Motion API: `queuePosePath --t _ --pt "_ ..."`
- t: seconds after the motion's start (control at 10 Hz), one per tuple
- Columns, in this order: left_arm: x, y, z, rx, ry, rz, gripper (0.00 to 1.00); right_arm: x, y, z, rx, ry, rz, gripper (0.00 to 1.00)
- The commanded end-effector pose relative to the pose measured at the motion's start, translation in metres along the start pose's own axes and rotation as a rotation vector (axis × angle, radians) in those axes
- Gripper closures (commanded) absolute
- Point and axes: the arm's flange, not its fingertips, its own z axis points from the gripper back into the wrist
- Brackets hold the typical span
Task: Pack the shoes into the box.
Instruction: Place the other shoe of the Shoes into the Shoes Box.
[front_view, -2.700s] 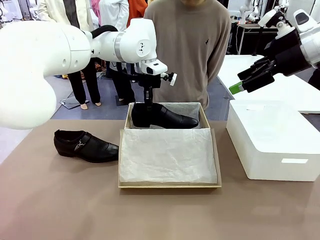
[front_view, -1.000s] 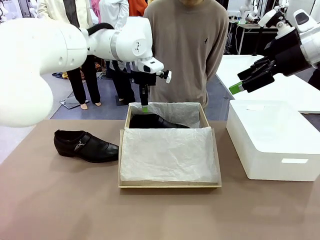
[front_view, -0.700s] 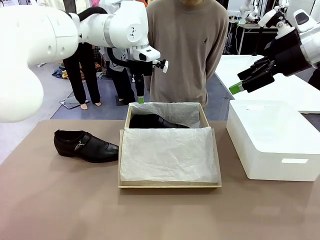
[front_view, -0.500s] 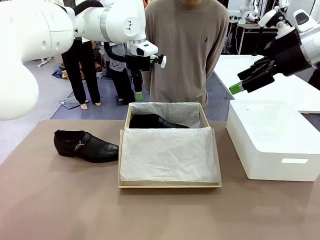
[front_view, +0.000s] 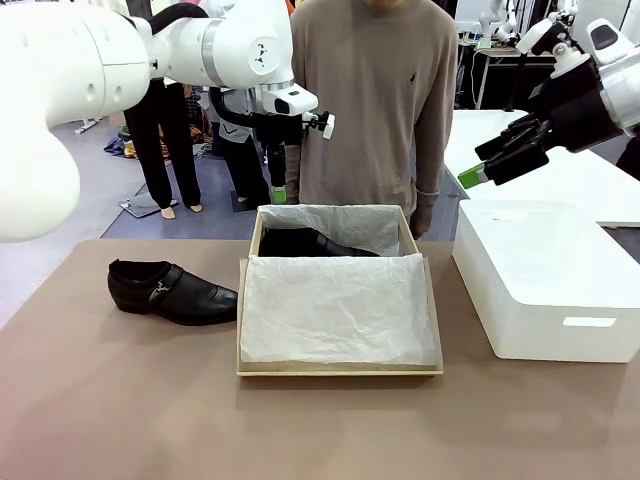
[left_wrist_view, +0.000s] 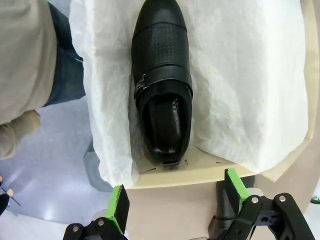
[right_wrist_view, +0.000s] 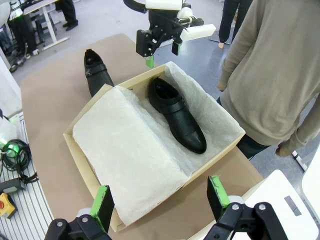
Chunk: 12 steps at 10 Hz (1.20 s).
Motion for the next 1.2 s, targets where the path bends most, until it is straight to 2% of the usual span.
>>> queuePosePath --t 0.0,0.5,0.6,1.1 --pt "-0.002 0.001 0.003 0.016 0.008 0.008 0.00 0.000 -0.004 -0.002 0.013 -0.021 0.017 0.00" --pt "0.000 0.001 0.000 0.002 -0.001 0.001 0.00 0.000 -0.004 -0.002 0.013 -0.021 0.017 0.00" --pt "-0.008 -0.013 0.010 0.005 -0.006 -0.023 0.00 0.000 -0.004 -0.002 0.013 -0.021 0.017 0.00" --pt "-0.095 -0.061 0.036 0.088 -0.006 -0.139 0.00 0.000 -0.004 -0.002 0.013 -0.021 0.017 0.00"
